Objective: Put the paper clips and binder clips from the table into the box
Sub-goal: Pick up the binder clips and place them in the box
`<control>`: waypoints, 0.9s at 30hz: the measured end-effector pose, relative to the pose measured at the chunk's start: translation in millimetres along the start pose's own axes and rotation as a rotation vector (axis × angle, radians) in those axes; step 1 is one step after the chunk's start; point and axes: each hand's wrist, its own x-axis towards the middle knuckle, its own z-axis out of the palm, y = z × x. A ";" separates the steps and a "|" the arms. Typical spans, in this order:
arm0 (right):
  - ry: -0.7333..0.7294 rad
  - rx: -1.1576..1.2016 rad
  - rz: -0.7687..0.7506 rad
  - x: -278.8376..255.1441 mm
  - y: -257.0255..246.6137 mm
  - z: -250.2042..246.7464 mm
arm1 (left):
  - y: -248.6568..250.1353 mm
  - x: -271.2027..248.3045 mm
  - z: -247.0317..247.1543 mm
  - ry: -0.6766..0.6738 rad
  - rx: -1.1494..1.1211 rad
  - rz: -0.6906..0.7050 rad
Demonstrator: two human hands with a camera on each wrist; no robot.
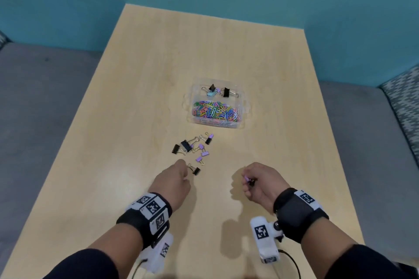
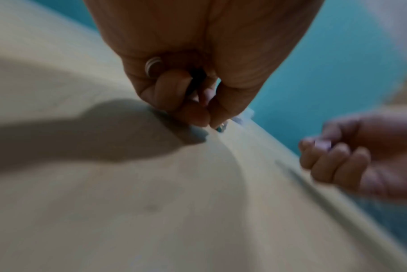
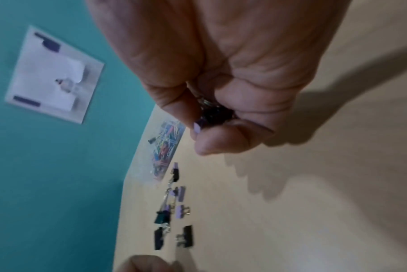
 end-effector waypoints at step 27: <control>-0.011 -0.133 -0.296 83.5 -212.5 71.0 | 134.7 203.1 -105.0 -0.028 -1.192 -0.307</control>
